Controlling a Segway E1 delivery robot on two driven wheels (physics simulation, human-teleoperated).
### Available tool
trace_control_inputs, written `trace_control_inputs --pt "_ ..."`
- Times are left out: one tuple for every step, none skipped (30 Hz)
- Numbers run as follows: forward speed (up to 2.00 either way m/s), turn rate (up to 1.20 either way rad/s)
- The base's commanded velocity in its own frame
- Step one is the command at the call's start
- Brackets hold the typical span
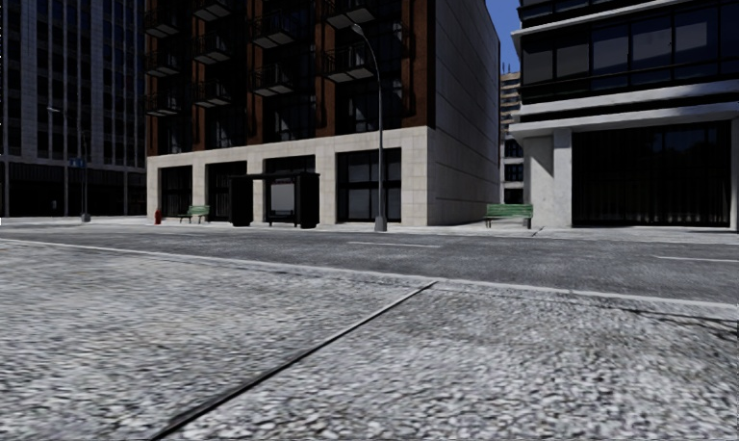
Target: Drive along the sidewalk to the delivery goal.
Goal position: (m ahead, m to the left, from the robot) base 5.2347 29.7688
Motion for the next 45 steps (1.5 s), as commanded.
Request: trace_control_inputs --pt "1.67 0.32" --pt "1.76 0.39" --pt "1.78 0.43" --pt "1.78 0.43" --pt "1.78 0.44" --pt "1.78 0.45" --pt "1.78 0.45" --pt "1.78 0.45" --pt "1.78 0.45" --pt "1.78 0.45" --pt "1.8 0.45" --pt "1.8 0.45" --pt "1.81 0.45" --pt "1.85 0.45" --pt "1.89 0.45" --pt "1.89 0.45" --pt "1.9 0.45" --pt "1.91 0.45" --pt "1.94 0.45" --pt "1.94 0.45" --pt "1.98 0.49" --pt "2.0 0.51" --pt "2.0 0.51" --pt "2.0 0.52" --pt "2.0 0.52" --pt "2.0 0.52" --pt "2.0 0.52" --pt "2.0 0.53" --pt "2.0 0.55" --pt "2.0 0.57" --pt "2.0 0.57" --pt "2.0 0.58" --pt "2.0 0.6" --pt "2.0 0.6" --pt "2.0 0.6" --pt "2.0 0.6" --pt "2.0 0.6" --pt "2.0 0.6" --pt "2.0 0.6" --pt "2.0 0.6" --pt "2.0 0.6" --pt "2.0 0.6" --pt "2.0 0.6" --pt "2.0 0.6" --pt "2.0 0.6"
